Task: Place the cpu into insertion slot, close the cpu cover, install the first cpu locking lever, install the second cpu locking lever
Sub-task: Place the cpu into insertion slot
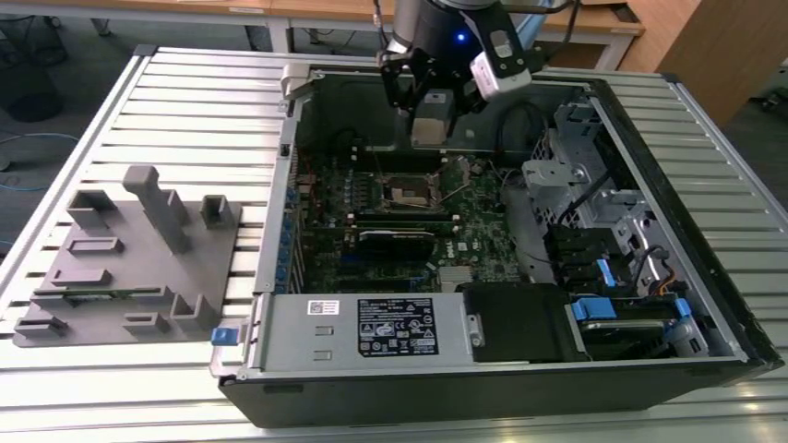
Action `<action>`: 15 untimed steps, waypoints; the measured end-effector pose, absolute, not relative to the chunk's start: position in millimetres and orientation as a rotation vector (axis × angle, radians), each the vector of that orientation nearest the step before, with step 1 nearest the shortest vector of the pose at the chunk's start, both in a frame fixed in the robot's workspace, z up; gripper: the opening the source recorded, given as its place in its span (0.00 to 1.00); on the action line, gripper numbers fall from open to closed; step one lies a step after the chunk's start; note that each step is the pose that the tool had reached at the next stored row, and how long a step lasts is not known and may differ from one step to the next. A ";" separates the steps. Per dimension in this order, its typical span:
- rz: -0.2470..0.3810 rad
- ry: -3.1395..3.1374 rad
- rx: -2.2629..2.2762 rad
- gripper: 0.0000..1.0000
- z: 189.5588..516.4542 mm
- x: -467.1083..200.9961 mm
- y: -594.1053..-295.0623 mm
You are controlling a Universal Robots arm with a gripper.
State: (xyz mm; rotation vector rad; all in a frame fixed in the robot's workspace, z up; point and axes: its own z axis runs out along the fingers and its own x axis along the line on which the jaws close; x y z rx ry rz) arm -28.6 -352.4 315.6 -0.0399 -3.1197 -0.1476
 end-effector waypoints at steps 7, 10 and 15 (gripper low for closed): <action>-0.148 -3.120 -0.040 0.54 312.0 -28.6 -352.4; -0.148 -3.120 -0.040 0.54 310.6 -28.6 -352.4; -0.148 -3.120 -0.040 0.54 308.7 -28.6 -352.4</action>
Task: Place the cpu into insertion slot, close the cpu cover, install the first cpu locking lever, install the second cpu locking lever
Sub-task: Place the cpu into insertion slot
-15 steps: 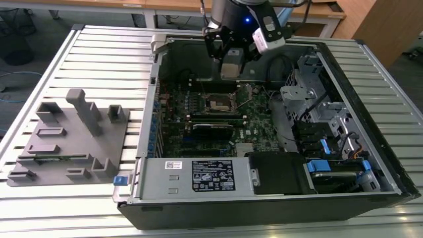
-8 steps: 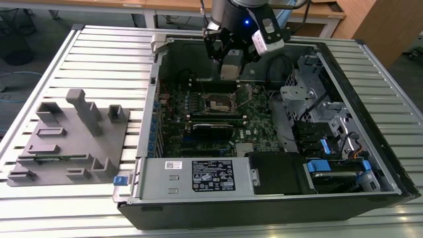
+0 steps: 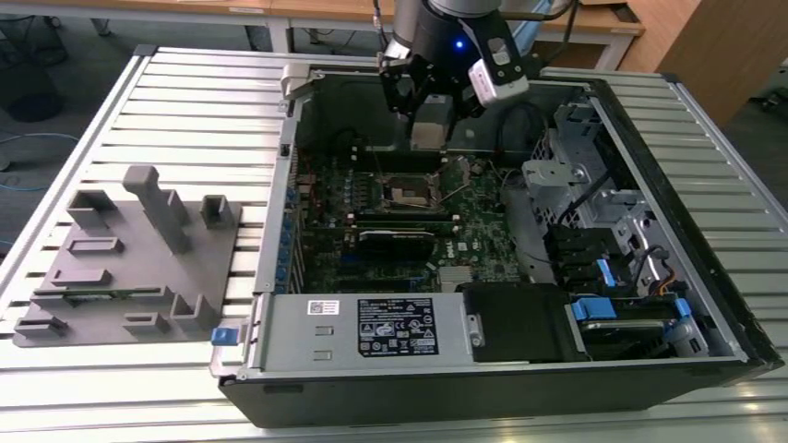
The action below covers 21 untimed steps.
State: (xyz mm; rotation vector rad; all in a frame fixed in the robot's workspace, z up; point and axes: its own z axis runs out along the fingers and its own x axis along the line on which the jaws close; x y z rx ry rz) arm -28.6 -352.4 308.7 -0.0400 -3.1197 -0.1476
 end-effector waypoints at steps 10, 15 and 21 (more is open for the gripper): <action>-0.147 -3.120 -0.040 0.54 303.1 -28.6 -352.4; -0.148 -3.120 -0.040 0.54 302.4 -28.6 -352.3; -0.148 -3.120 -0.040 0.54 301.0 -28.6 -352.4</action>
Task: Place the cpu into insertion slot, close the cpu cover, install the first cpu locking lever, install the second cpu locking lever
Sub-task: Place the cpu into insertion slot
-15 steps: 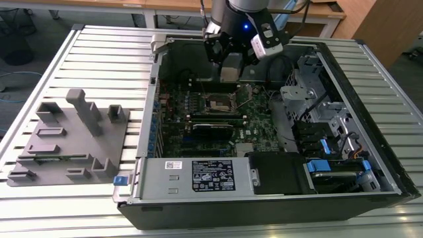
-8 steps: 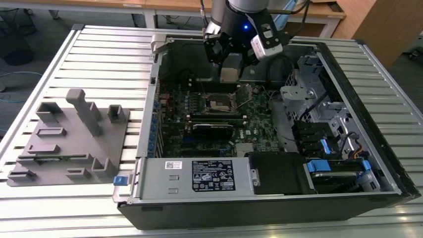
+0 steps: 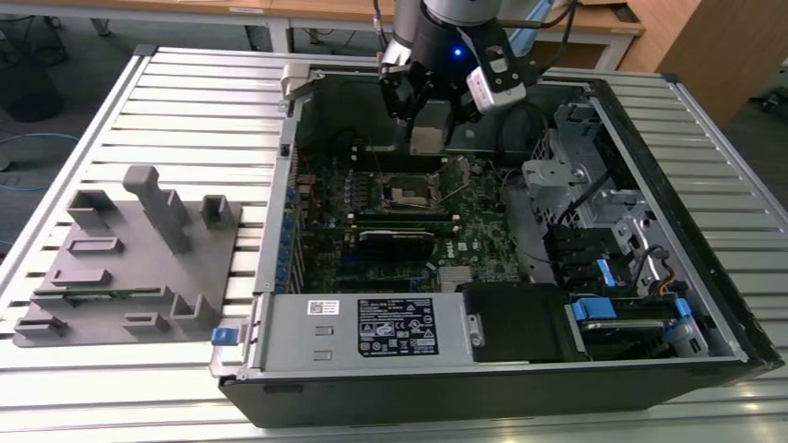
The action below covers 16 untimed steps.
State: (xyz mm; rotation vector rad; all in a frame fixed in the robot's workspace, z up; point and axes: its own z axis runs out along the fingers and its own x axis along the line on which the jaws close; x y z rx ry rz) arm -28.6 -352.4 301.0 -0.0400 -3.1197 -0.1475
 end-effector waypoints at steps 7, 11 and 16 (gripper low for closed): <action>-0.148 -3.120 -0.040 0.54 298.6 -28.9 -352.4; -0.148 -3.120 -0.040 0.54 295.7 -29.8 -352.3; -0.147 -3.120 -0.040 0.54 293.5 -30.4 -352.4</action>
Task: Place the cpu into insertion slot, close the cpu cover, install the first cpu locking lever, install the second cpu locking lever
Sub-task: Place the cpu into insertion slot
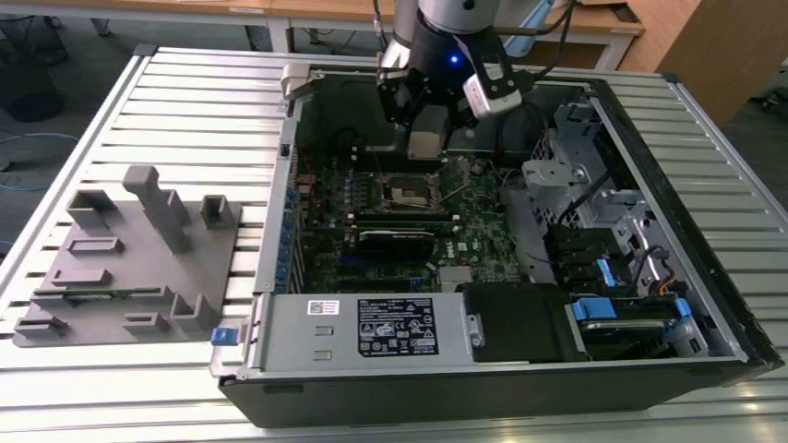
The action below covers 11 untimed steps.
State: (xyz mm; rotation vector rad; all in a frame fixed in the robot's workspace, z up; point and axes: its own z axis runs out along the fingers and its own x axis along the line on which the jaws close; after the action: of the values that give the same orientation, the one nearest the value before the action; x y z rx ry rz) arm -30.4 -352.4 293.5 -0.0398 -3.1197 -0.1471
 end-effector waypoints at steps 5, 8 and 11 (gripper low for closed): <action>-0.147 -3.120 -0.040 0.54 292.8 -30.5 -352.4; -0.147 -3.120 -0.040 0.54 292.8 -30.5 -352.4; -0.148 -3.120 -0.040 0.54 292.3 -30.5 -352.3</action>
State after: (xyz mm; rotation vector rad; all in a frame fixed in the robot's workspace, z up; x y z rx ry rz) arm -30.5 -352.3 292.3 -0.0399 -3.1199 -0.1478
